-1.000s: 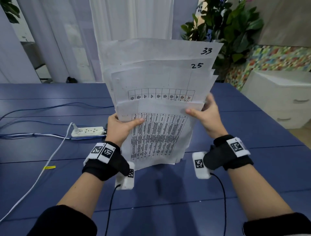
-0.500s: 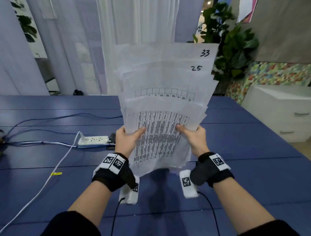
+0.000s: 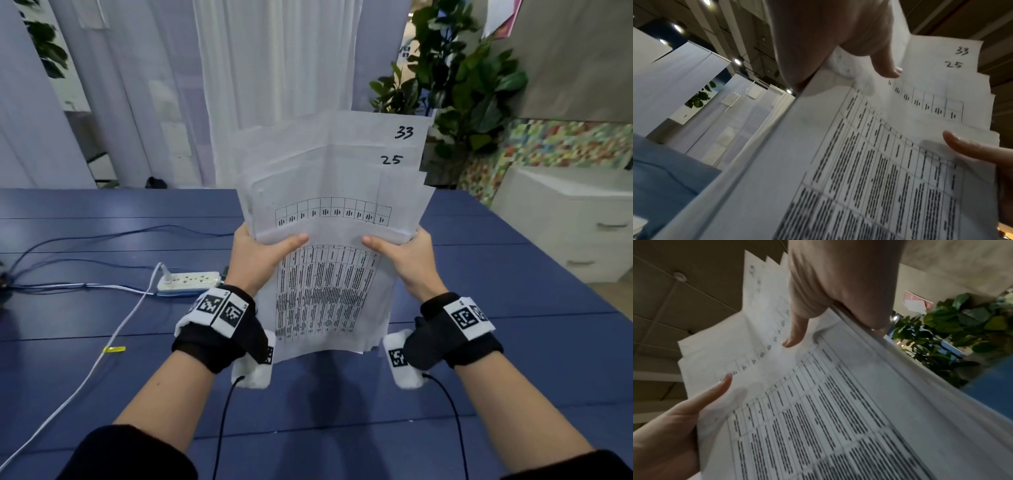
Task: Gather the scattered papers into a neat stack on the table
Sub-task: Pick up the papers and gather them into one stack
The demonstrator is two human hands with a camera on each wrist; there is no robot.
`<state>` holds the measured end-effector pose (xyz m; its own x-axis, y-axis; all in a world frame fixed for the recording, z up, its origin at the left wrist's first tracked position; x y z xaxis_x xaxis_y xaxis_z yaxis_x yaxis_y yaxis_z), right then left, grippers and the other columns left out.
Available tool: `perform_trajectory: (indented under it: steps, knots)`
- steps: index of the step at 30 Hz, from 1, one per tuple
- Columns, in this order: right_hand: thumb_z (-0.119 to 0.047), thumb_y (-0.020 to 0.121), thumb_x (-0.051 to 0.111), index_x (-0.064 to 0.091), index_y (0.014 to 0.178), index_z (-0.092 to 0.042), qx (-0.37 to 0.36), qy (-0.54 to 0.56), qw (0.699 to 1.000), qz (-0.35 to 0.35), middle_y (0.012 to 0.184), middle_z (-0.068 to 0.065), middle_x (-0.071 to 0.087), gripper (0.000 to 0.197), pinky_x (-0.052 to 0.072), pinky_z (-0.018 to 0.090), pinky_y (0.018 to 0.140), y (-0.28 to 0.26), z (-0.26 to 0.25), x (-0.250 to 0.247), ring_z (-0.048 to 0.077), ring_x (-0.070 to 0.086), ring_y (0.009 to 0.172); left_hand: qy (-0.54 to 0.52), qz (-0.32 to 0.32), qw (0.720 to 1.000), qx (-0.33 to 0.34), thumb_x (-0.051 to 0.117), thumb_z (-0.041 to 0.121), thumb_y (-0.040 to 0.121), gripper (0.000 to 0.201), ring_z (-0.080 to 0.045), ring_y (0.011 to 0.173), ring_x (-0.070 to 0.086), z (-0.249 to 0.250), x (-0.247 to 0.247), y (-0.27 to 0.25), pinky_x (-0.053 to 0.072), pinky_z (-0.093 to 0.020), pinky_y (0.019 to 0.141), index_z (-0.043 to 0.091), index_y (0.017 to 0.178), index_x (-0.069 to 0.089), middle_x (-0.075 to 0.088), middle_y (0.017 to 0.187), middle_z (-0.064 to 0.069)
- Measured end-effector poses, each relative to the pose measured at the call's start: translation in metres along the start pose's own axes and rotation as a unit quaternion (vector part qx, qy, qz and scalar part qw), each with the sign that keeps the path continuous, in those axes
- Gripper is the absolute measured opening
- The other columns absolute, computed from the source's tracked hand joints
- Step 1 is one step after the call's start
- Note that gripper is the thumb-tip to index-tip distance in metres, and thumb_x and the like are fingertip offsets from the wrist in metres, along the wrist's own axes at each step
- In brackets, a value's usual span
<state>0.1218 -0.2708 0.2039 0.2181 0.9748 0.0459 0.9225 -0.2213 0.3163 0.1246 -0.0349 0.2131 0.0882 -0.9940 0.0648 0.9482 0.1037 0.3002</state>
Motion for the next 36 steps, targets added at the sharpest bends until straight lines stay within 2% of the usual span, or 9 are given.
perform_trajectory:
  steps: [3, 9, 14, 18, 21, 25, 31, 34, 36]
  knots:
    - [0.0, 0.067, 0.079, 0.062, 0.106, 0.0, -0.003, 0.006, 1.0, 0.002, 0.095, 0.003, 0.07, 0.043, 0.056, 0.02, 0.071, 0.008, -0.004, -0.001, 0.006, 0.071, 0.081, 0.014, -0.004, 1.0, -0.009, 0.087, 0.027, 0.057, 0.065, -0.009, 0.097, 0.068, -0.003, -0.004, 0.008, 0.053, -0.023, 0.084, 0.009, 0.114, 0.06, 0.07, 0.105, 0.0]
    - [-0.002, 0.067, 0.078, 0.062, 0.11, 0.001, 0.096, -0.014, 0.995, -0.023, 0.105, 0.01, 0.069, 0.047, 0.057, 0.026, 0.08, -0.006, 0.052, -0.008, 0.013, 0.069, 0.089, 0.055, -0.038, 0.994, -0.087, 0.078, 0.005, 0.07, 0.036, 0.005, 0.076, 0.067, -0.057, -0.006, -0.016, 0.055, -0.012, 0.075, 0.01, 0.103, 0.065, 0.069, 0.092, 0.002]
    - [0.006, 0.071, 0.074, 0.069, 0.09, -0.006, 0.097, -0.052, 0.993, -0.041, 0.077, -0.009, 0.072, 0.024, 0.056, 0.016, 0.067, -0.022, 0.061, 0.0, -0.003, 0.069, 0.071, 0.054, -0.027, 0.993, -0.098, 0.074, 0.006, 0.074, 0.027, 0.004, 0.064, 0.066, -0.06, -0.008, -0.021, 0.052, -0.009, 0.061, 0.001, 0.099, 0.066, 0.067, 0.083, 0.002]
    - [-0.007, 0.07, 0.079, 0.067, 0.09, -0.009, 0.121, -0.081, 0.987, -0.071, 0.075, -0.009, 0.072, 0.023, 0.053, 0.013, 0.061, -0.018, 0.055, -0.006, -0.002, 0.069, 0.066, 0.029, -0.004, 0.991, -0.128, 0.073, 0.01, 0.076, 0.017, -0.012, 0.085, 0.068, -0.059, -0.018, -0.022, 0.053, -0.024, 0.081, 0.013, 0.091, 0.065, 0.069, 0.09, 0.001]
    - [-0.01, 0.075, 0.076, 0.063, 0.097, -0.013, 0.195, -0.131, 0.963, -0.134, 0.088, -0.006, 0.068, 0.026, 0.047, 0.005, 0.057, -0.044, 0.088, -0.01, -0.011, 0.065, 0.063, 0.004, 0.034, 0.982, -0.185, 0.072, 0.008, 0.077, 0.032, -0.018, 0.096, 0.064, -0.077, -0.023, -0.04, 0.047, -0.029, 0.09, 0.006, 0.108, 0.063, 0.067, 0.104, -0.006]
    - [-0.006, 0.075, 0.075, 0.063, 0.101, -0.017, 0.229, -0.143, 0.949, -0.162, 0.096, -0.004, 0.07, 0.031, 0.054, 0.015, 0.074, -0.078, 0.12, -0.008, -0.007, 0.066, 0.073, -0.024, 0.089, 0.964, -0.248, 0.071, 0.006, 0.078, 0.044, -0.018, 0.097, 0.059, -0.095, -0.027, -0.059, 0.043, -0.026, 0.087, 0.002, 0.119, 0.056, 0.062, 0.111, -0.007]
    - [0.001, 0.077, 0.072, 0.063, 0.106, -0.012, 0.216, -0.168, 0.933, -0.234, 0.093, -0.005, 0.07, 0.033, 0.053, 0.012, 0.069, -0.041, 0.091, -0.009, -0.003, 0.068, 0.076, -0.105, 0.052, 0.949, -0.292, 0.064, 0.004, 0.082, 0.039, -0.022, 0.097, 0.066, -0.094, -0.048, -0.047, 0.056, -0.037, 0.085, 0.004, 0.121, 0.057, 0.062, 0.122, -0.014]
    - [-0.003, 0.077, 0.073, 0.064, 0.111, -0.007, 0.235, -0.222, 0.902, -0.285, 0.104, 0.006, 0.072, 0.036, 0.055, 0.027, 0.086, -0.031, 0.087, -0.014, 0.015, 0.07, 0.093, -0.114, 0.043, 0.949, -0.289, 0.06, 0.004, 0.086, 0.045, -0.029, 0.113, 0.06, -0.095, -0.057, -0.043, 0.048, -0.046, 0.097, 0.007, 0.13, 0.051, 0.059, 0.129, -0.012]
    - [-0.006, 0.076, 0.074, 0.063, 0.113, -0.008, 0.242, -0.256, 0.887, -0.299, 0.107, 0.008, 0.072, 0.038, 0.052, 0.034, 0.092, -0.026, 0.088, -0.012, 0.022, 0.069, 0.099, -0.133, 0.04, 0.947, -0.288, 0.058, 0.004, 0.087, 0.042, -0.026, 0.107, 0.062, -0.098, -0.057, -0.043, 0.052, -0.043, 0.091, 0.006, 0.128, 0.052, 0.062, 0.123, -0.01]
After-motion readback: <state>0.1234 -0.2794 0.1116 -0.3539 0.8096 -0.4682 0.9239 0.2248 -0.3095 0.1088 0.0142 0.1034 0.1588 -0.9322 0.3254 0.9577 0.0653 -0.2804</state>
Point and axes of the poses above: each hand's wrist, its own y-axis towards the middle knuckle, its own x-axis out of the palm, z = x × y, the point moved 3 cm from there along y, towards the middle knuckle
